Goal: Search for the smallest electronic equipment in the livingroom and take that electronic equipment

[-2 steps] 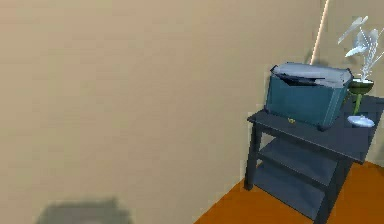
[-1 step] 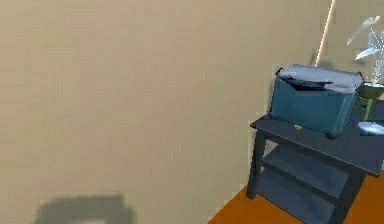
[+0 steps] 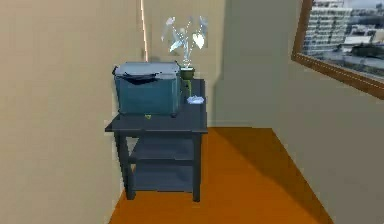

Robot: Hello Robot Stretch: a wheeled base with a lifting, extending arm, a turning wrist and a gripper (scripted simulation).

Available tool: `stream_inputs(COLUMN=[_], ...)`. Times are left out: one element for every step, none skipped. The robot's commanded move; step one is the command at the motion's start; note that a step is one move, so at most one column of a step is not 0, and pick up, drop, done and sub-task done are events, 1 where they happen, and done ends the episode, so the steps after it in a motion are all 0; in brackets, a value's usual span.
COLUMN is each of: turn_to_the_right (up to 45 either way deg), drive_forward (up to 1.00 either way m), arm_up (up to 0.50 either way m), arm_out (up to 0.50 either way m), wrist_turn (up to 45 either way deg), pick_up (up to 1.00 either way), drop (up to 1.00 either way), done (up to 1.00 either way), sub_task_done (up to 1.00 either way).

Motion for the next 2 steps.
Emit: stream_inputs(turn_to_the_right=[45.0,45.0], drive_forward=[0.0,0.0], arm_up=[0.0,0.0], arm_out=[0.0,0.0], wrist_turn=[0.0,0.0], pick_up=[0.0,0.0], drop=[0.0,0.0], done=[0.0,0.0], sub_task_done=[0.0,0.0])
